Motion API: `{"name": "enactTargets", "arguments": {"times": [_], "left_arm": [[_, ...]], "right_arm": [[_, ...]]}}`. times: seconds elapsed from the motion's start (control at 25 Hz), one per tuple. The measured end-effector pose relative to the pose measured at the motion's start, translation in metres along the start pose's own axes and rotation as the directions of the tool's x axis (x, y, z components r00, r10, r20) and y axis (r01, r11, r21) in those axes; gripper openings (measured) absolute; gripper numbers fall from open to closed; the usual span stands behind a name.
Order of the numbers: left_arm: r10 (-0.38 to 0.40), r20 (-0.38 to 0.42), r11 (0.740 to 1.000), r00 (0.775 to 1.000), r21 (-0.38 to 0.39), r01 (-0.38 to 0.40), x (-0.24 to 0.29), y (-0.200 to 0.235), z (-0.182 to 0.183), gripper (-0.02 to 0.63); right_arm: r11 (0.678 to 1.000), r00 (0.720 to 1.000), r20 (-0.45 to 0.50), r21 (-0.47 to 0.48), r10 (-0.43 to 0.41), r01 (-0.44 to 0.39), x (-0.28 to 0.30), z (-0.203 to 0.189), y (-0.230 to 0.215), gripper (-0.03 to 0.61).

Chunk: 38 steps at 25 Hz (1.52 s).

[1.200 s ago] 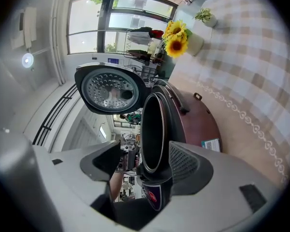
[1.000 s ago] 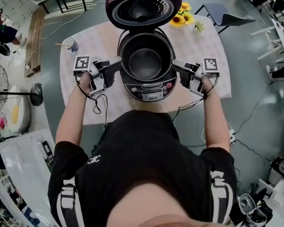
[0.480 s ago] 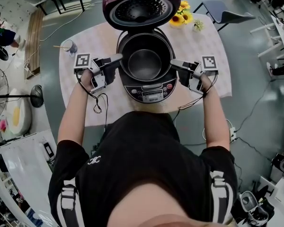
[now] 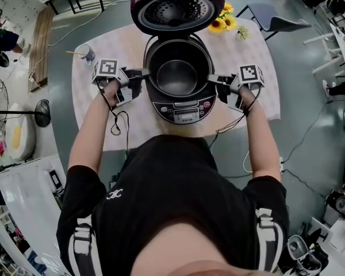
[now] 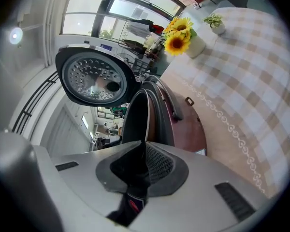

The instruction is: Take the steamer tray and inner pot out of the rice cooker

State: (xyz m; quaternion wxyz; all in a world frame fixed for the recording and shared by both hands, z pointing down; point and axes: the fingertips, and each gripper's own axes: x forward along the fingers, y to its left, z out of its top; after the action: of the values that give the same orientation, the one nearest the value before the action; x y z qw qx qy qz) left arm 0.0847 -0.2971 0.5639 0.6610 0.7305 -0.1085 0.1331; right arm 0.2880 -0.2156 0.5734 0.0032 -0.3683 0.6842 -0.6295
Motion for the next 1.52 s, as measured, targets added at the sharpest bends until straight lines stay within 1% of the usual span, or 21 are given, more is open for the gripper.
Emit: {"name": "enactTargets", "arguments": {"times": [0.12,0.24,0.4,0.48,0.6,0.72,0.88,1.0,1.24,1.4,1.52], "left_arm": [[0.028,0.008,1.000,1.000,0.014,-0.028,0.000,0.002,0.000,0.017],[0.044,0.010,0.999,0.999,0.018,-0.044,0.000,0.002,0.000,0.014],[0.071,0.019,0.997,0.997,0.036,-0.072,-0.001,0.003,-0.003,0.012],[0.068,0.034,0.997,0.997,0.046,-0.069,-0.004,-0.001,-0.003,0.012],[-0.003,0.056,0.999,0.998,0.033,0.001,-0.010,-0.020,-0.002,0.014],[-0.071,0.071,0.996,0.995,0.050,0.067,-0.018,-0.043,-0.002,0.014],[-0.175,0.102,0.983,0.979,0.081,0.167,-0.033,-0.077,-0.001,0.014],[-0.227,0.114,0.971,0.967,0.105,0.215,-0.046,-0.099,-0.004,0.014],[-0.286,0.142,0.949,0.948,0.176,0.260,-0.077,-0.134,-0.003,0.014],[-0.316,0.157,0.937,0.936,0.207,0.281,-0.099,-0.148,-0.010,0.015],[-0.317,0.180,0.932,0.931,0.240,0.271,-0.116,-0.152,-0.011,0.015]], "right_arm": [[1.000,0.999,-0.024,-0.013,-0.028,0.028,0.003,-0.004,0.001,0.026],[0.998,0.998,-0.019,-0.035,-0.053,0.052,0.001,-0.002,-0.001,0.026],[0.999,0.999,0.005,-0.028,-0.038,0.038,0.002,-0.006,0.004,0.026],[0.999,0.999,0.026,-0.034,-0.040,0.041,0.000,-0.005,0.007,0.026],[0.999,0.998,0.063,-0.043,-0.006,0.009,-0.010,0.001,0.019,0.028],[0.996,0.996,0.081,-0.091,0.025,-0.017,-0.023,0.004,0.040,0.028],[0.983,0.992,0.093,-0.169,0.083,-0.066,-0.038,0.009,0.076,0.028],[0.975,0.987,0.102,-0.197,0.123,-0.101,-0.045,0.005,0.099,0.028],[0.958,0.971,0.132,-0.232,0.200,-0.166,-0.052,0.005,0.151,0.028],[0.945,0.967,0.116,-0.269,0.226,-0.189,-0.051,0.003,0.175,0.029],[0.934,0.966,0.092,-0.293,0.241,-0.205,-0.044,0.000,0.190,0.029]]}}
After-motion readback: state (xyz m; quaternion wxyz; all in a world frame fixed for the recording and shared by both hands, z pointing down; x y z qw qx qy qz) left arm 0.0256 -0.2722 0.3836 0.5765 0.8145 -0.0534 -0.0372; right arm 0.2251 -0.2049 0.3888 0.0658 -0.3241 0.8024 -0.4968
